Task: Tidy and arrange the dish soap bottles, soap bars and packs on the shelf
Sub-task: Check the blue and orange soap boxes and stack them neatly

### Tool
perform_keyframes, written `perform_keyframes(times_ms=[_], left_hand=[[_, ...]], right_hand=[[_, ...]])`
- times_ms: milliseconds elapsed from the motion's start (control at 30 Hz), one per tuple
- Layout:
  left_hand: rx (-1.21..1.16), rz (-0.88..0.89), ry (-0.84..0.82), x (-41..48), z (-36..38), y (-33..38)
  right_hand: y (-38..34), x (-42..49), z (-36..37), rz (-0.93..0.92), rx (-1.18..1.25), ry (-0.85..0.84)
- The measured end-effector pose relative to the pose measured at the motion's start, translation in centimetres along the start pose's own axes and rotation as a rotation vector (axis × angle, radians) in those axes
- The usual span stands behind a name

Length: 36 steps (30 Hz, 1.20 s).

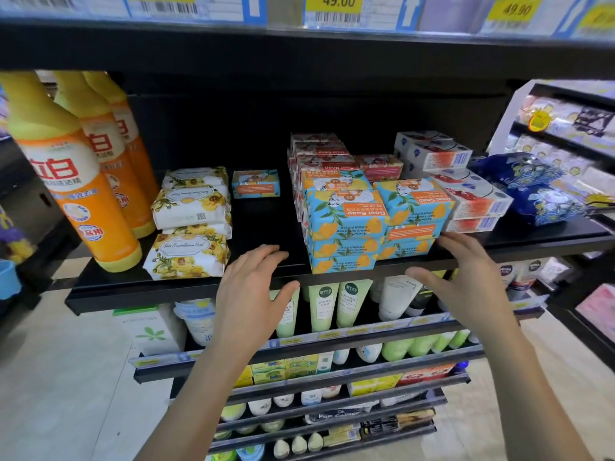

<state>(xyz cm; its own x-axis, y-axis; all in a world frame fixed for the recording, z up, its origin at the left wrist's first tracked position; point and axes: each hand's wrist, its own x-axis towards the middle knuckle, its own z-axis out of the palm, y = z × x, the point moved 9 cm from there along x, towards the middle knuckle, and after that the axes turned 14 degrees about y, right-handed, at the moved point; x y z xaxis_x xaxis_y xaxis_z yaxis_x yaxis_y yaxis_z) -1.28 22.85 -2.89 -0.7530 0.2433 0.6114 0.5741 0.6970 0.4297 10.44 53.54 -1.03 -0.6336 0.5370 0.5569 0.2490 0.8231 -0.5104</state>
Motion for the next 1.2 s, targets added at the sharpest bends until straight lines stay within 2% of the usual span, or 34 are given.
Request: perform_keyframes(times_ms=[167, 333, 500, 600, 833, 1200], left_hand=[[-0.094, -0.049, -0.04, 1.0, -1.7, 1.2], [-0.103, 0.034, -0.004, 7.7, -6.3, 3.2], [0.092, 0.088, -0.231, 16.2, -4.5, 2.0], [0.122, 0.033, -0.399, 19.2, -1.7, -0.1], [0.215, -0.017, -0.576, 21.8, 3.0, -5.5], [0.397, 0.068, -0.52, 22.9, 5.1, -6.9]], right_hand=[[0.4, -0.5, 1.1, -0.01, -0.055, 0.088], [0.7, -0.5, 1.3, 0.01, -0.032, 0.11], [0.9, -0.4, 1.3, 0.006, -0.028, 0.116], [1.0, -0.3, 1.4, 0.002, -0.024, 0.124], [1.2, -0.2, 1.3, 0.0, 0.0, 0.143], [1.1, -0.3, 1.0, 0.023, 0.024, 0.133]])
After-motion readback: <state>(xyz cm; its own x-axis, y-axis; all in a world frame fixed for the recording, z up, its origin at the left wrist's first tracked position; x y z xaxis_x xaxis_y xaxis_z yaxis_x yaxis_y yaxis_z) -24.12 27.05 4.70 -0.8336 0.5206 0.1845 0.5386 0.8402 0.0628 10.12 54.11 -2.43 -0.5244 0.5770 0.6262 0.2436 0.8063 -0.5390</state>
